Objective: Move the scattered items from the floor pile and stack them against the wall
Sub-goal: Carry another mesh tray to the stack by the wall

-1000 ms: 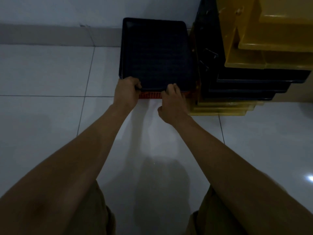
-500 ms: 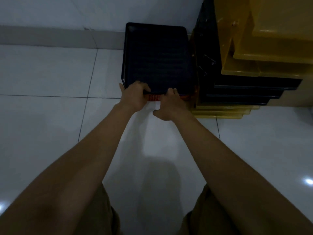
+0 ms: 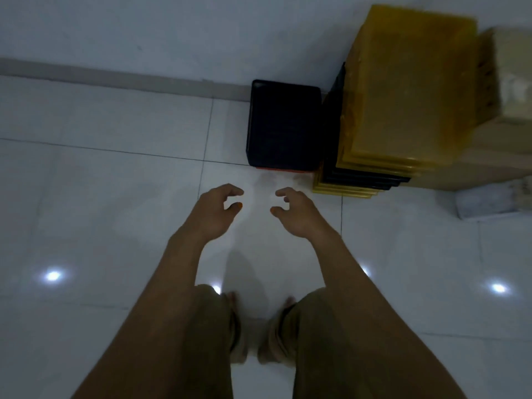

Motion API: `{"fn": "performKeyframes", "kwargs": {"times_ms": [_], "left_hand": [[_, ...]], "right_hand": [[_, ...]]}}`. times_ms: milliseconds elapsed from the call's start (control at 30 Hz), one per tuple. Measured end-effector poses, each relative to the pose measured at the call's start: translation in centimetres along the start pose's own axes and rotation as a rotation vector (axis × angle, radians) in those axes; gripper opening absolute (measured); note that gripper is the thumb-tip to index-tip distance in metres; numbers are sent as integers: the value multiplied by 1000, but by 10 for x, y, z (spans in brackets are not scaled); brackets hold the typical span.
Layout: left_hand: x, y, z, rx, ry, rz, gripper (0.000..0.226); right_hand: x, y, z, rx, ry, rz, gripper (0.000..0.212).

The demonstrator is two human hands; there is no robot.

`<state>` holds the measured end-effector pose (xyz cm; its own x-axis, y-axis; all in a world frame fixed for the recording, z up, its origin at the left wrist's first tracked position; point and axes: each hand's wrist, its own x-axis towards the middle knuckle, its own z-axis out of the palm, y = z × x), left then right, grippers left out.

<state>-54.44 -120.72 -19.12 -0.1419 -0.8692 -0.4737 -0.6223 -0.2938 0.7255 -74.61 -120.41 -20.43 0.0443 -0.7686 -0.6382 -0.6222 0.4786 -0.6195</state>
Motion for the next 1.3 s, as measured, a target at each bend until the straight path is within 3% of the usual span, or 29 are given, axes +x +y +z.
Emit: {"fn": "performKeyframes", "kwargs": {"times_ms": [267, 500, 700, 933, 1300], "left_hand": [[-154, 104, -107, -52, 39, -52, 31], [-246, 150, -135, -96, 100, -79, 32], [-308, 158, -118, -184, 265, -175, 33], [-390, 154, -52, -297, 424, -342, 35], [-540, 128, 12, -530, 821, -603, 39]], "right_hand": [[-158, -135, -47, -125, -93, 8, 51], [-246, -193, -59, -111, -125, -52, 49], [-289, -192, -61, -140, -249, -105, 51], [-328, -167, -54, -309, -440, -195, 52], [-411, -180, 32, -666, -772, -491, 44]]}}
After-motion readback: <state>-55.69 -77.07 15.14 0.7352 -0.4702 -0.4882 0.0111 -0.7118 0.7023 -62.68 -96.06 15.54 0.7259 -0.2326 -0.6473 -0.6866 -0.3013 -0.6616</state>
